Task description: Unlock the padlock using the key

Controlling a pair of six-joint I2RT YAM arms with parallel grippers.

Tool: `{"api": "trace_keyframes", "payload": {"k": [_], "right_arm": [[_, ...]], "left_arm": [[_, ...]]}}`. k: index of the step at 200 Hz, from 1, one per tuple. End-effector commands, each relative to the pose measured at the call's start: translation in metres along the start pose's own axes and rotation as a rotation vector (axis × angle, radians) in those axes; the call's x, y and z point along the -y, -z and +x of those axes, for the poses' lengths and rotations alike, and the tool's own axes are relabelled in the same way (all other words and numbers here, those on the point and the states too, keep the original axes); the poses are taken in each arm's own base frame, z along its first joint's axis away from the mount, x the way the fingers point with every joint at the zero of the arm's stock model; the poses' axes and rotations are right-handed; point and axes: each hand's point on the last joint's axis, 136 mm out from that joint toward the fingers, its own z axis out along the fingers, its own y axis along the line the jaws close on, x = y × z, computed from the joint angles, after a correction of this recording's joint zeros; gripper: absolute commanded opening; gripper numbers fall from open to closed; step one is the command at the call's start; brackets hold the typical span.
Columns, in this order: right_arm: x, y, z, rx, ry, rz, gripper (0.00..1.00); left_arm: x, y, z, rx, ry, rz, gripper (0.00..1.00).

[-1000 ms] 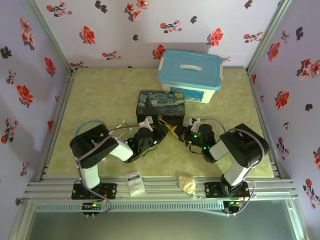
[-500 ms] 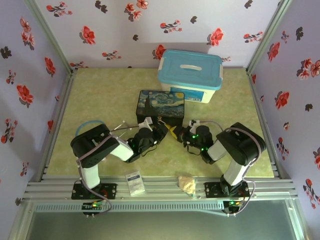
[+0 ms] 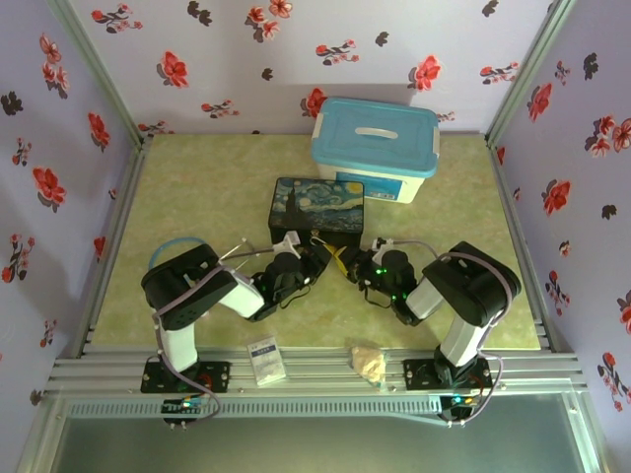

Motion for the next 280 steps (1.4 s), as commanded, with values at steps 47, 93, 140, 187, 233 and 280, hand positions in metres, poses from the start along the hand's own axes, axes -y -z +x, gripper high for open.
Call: {"api": "trace_keyframes", "payload": {"k": [47,93,140,187,233,280], "right_arm": [[0.012,0.034,-0.008,0.065,0.336,0.286,0.36],[0.018,0.079,-0.022,0.072,0.703,0.528,0.46],[0.003,0.094,-0.018,0.084,1.111,0.616,0.43],[-0.012,0.082,-0.007,0.129,1.386,0.496,0.41],[-0.023,0.080,0.013,0.157,1.623,0.315,0.41],[0.008,0.072,0.016,0.122,1.658,0.413,0.41]], "left_arm": [[0.019,0.002,0.029,-0.097,-0.003,0.085,0.00],[0.013,0.004,0.028,-0.091,-0.019,0.066,0.00],[-0.008,0.006,0.033,-0.121,-0.065,-0.040,0.00],[-0.019,0.003,0.037,-0.146,-0.079,-0.069,0.00],[-0.019,0.001,0.042,-0.189,-0.115,-0.083,0.00],[-0.017,-0.001,0.049,-0.231,-0.100,-0.069,0.00]]}}
